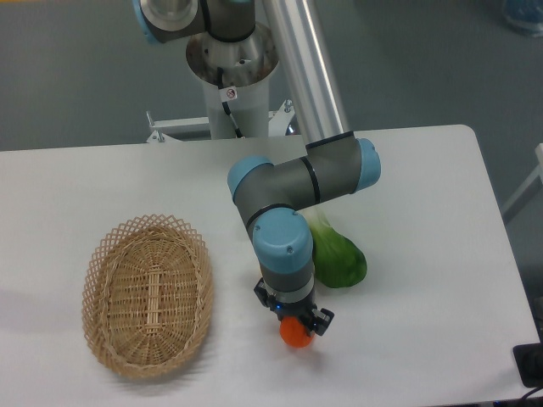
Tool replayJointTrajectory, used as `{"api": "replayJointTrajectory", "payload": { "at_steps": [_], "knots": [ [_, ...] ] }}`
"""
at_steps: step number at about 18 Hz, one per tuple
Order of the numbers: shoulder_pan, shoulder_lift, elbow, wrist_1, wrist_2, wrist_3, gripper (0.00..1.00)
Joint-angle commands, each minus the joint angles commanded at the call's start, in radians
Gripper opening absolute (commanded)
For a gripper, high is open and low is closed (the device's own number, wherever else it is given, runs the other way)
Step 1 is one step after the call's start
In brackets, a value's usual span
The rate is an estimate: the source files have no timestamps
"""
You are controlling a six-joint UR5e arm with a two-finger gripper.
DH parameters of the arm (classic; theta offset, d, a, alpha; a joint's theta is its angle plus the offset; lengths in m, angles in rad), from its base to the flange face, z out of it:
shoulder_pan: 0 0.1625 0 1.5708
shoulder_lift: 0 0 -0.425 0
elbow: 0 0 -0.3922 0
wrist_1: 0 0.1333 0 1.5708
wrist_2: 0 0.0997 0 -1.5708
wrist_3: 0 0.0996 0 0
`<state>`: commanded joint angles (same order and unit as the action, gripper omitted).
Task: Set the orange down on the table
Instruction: 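Lower the orange onto the open table surface, then open the gripper and raise it away from the orange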
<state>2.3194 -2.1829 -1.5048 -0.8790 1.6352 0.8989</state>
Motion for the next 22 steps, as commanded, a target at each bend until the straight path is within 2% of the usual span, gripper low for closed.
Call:
{"api": "replayJointTrajectory", "payload": {
  "at_steps": [3, 6, 9, 12, 16, 22],
  "knots": [
    [0.000, 0.002, 0.000, 0.000, 0.000, 0.000, 0.91],
    [0.000, 0.005, -0.002, 0.000, 0.000, 0.003, 0.93],
    [0.000, 0.018, 0.003, 0.000, -0.006, -0.002, 1.00],
    [0.000, 0.025, 0.041, 0.008, -0.017, 0.000, 1.00],
    [0.008, 0.058, 0.060, 0.005, -0.018, 0.011, 1.00],
    [0.049, 0.110, 0.086, -0.040, -0.083, 0.032, 1.00]
  ]
}}
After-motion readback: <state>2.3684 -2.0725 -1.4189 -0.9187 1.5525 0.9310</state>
